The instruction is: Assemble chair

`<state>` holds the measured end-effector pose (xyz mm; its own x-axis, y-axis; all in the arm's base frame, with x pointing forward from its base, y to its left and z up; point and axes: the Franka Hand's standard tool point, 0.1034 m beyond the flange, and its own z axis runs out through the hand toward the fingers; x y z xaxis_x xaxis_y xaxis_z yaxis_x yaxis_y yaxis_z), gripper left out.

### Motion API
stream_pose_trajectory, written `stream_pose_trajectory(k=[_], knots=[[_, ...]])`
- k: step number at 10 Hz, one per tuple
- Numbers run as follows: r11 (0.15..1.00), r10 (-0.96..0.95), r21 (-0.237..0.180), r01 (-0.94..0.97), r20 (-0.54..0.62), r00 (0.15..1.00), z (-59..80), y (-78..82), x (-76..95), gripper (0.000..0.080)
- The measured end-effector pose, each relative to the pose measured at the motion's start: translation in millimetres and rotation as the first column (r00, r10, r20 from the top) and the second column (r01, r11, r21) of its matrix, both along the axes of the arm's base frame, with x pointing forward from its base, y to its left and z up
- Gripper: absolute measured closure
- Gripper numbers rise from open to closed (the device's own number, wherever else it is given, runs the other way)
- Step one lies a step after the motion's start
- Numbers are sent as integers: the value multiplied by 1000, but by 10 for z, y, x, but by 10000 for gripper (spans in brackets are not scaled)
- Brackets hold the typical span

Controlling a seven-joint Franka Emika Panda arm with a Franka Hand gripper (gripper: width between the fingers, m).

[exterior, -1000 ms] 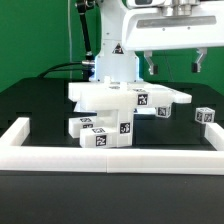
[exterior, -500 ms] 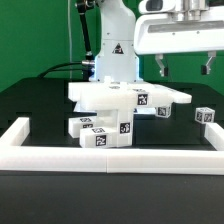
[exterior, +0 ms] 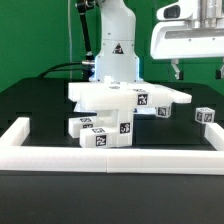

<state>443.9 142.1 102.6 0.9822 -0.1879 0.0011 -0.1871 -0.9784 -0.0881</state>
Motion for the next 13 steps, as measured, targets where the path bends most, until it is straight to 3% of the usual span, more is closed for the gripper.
stream_pose_trajectory(k=[2, 10, 13], knots=[[1000, 2, -1, -2, -2, 1000, -12, 10, -12, 151], [999, -19, -29, 18, -13, 1000, -536, 399, -264, 151], [1000, -10, -29, 9, -9, 1000, -534, 384, -252, 151]])
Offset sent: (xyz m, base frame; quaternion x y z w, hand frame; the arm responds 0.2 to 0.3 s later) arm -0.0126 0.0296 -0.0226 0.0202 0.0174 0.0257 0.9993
